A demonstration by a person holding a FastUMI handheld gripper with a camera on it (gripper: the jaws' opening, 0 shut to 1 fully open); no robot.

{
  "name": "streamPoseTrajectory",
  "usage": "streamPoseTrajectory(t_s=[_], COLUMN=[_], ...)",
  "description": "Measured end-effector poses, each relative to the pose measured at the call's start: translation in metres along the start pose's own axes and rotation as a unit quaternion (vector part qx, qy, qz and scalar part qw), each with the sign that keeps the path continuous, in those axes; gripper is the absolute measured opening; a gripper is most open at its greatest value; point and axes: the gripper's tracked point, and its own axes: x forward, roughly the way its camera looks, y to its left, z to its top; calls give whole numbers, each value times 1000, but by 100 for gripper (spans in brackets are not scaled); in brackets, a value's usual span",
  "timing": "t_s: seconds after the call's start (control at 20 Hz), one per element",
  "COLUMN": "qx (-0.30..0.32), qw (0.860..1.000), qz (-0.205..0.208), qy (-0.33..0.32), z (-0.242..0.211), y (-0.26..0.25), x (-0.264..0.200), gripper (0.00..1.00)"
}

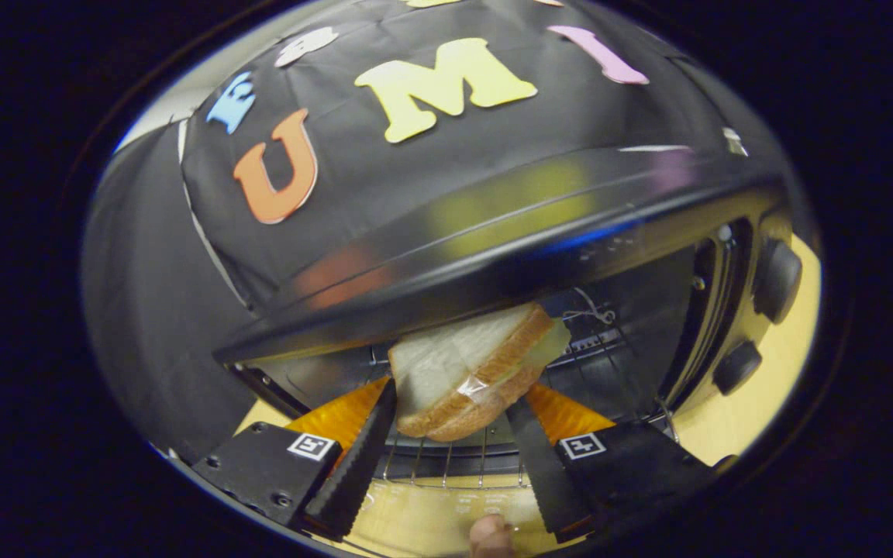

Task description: Open the toaster oven, put the food inside, and close the toaster oven door.

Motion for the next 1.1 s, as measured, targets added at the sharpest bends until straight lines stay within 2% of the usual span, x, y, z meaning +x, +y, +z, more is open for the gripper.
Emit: streamPoseTrajectory(t_s=[0.25, 0.45, 0.5, 0.7, 0.8, 1.1], qx=[-75, -168, -175, -149, -148, -118], qw=[995, 976, 973, 971, 972, 978], qz=[-48, -95, -104, -106, -100, -119], qy=[41, 98, 114, 153, 152, 128], z=[-14, -30, -38, -59, -67, -88], y=[-4, -4, -2, 9, 16, 26], x=[-6, -20, -25, -54, -75, -125], gripper=[92, 91, 91, 91, 91, 91])
